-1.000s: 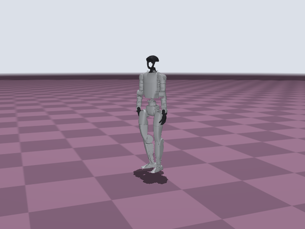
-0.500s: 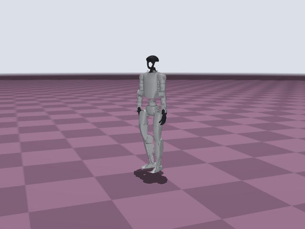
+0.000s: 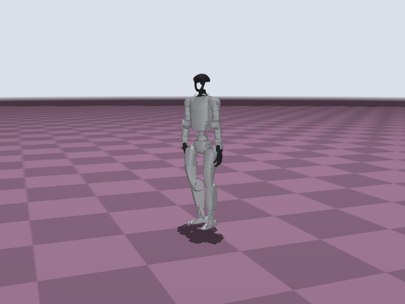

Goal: In place motions

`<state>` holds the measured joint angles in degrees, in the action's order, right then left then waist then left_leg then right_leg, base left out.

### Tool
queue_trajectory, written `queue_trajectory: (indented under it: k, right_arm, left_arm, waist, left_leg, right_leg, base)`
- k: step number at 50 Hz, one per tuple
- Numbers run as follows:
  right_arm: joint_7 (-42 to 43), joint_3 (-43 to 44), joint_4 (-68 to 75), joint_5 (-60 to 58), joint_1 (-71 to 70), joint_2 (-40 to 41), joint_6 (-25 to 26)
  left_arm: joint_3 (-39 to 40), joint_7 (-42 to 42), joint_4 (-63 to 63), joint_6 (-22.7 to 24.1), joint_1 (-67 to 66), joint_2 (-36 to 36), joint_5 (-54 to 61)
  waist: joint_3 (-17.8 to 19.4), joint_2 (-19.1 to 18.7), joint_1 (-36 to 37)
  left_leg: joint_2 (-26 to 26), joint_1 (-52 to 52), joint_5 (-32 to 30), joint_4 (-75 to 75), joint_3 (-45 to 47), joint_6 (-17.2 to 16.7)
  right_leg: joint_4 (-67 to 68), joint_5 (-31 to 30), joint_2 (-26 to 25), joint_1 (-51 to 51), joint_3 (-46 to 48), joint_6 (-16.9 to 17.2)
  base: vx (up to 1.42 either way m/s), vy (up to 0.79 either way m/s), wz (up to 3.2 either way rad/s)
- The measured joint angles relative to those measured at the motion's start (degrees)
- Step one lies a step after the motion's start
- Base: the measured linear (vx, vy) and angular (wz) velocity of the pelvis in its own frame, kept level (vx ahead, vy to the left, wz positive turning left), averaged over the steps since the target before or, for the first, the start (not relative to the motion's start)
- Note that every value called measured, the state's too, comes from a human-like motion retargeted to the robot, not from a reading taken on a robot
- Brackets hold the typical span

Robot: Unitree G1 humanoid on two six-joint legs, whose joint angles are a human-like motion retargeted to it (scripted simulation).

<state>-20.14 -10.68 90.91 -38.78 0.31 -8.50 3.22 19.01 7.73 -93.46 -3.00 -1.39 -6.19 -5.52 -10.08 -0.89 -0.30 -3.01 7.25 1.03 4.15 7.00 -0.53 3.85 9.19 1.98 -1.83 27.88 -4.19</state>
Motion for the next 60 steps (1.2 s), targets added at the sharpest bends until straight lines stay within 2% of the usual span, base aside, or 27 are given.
queue_trajectory:
  k: [16, 25, 28, 32, 35, 45, 55, 60]
  right_arm:
    - [-0.3, -0.82, -0.45, 0.1, -0.65, 0.42, 0.02]
    - [0.35, 0.25, 0.23, 0.71, -1.35, -1.02, 0.4]
    - [0.83, 0.65, 0.8, 0.0, -1.48, -1.62, 0.69]
    - [1.69, 0.79, 1.11, -1.09, -1.45, -2.21, 1.13]
    - [2.29, 1.08, 1.05, -1.02, -1.4, -2.3, 1.37]
    - [1.93, 2.33, 1.12, 1.47, -0.7, -1.74, 1.25]
    - [1.65, 0.65, 1.48, 0.26, -0.33, -0.52, 1.23]
    - [1.68, -0.47, 0.49, -2.33, -0.65, 0.17, 0.63]
  left_arm:
    - [0.89, -5.7, -0.34, 0.94, -1.58, -0.43, 2.32]
    - [-2.1, -5.54, 3.37, 0.84, 1.46, -0.26, 3.07]
    - [-3.42, -5.06, 4.74, 1.16, 1.72, 0.11, 2.88]
    - [-4.06, -4.18, 4.73, 1.9, 1.15, 0.7, 1.77]
    - [-3.95, -3.43, 3.15, 2.05, 0.63, 1.0, 1.0]
    - [-3.27, -1.52, -1.63, 0.42, 0.25, 0.49, 0.19]
    - [-3.42, 3.74, 2.3, -1.42, 1.9, -0.97, -1.38]
    - [-3.49, 3.88, 3.02, -1.29, 2.33, -1.19, -1.23]
  waist:
    - [0.9, -0.07, -0.22]
    - [3.88, 0.2, -0.24]
    - [4.53, 0.19, -0.13]
    - [4.27, -0.09, -0.48]
    - [3.69, -0.73, -0.93]
    - [1.96, -2.89, -2.16]
    - [1.97, -1.68, -0.36]
    - [1.91, -1.55, -2.79]
  left_leg:
    - [1.54, 4.47, 3.45, 9.61, 2.84, -0.36]
    - [1.19, 7.08, 0.23, 13.47, 2.13, -1.61]
    - [0.78, 6.96, 1.31, 13.8, 1.37, -2.42]
    - [1.32, 5.87, 3.7, 14.89, 3.04, -1.18]
    - [1.11, 5.23, 2.97, 15.74, 1.22, -1.61]
    - [1.26, 0.13, 4.06, 4.75, 2.13, 0.68]
    - [-0.45, -1.01, 3.1, 1.86, 0.07, 1.73]
    - [-1.31, -1.02, 2.23, 0.75, -3.93, 2.23]
  right_leg:
    - [0.17, -1.2, -0.28, -1.75, -3.42, -0.64]
    - [-0.22, -1.91, 0.53, -1.88, -2.57, -0.4]
    - [-0.35, -2.08, 0.82, -1.74, -2.15, -0.38]
    - [-0.52, -2.37, 1.19, -1.81, -2.26, -0.22]
    - [-0.58, -2.53, 1.08, -2.08, -2.7, -0.03]
    - [-0.21, -1.87, -0.06, -2.3, -2.59, 0.54]
    - [-0.67, -1.59, -0.35, -1.35, -1.42, 0.01]
    - [-0.41, -1.84, 0.43, -1.39, 2.53, 0.39]
  base:
    - [-0.01, -0.01, -0.19]
    - [-0.11, 0.03, 0.13]
    - [-0.05, 0.03, 0.13]
    - [0.0, 0.0, 0.0]
    - [0.04, 0.0, -0.15]
    - [0.05, -0.02, -0.07]
    - [0.0, -0.01, 0.05]
    - [0.0, -0.06, 0.68]
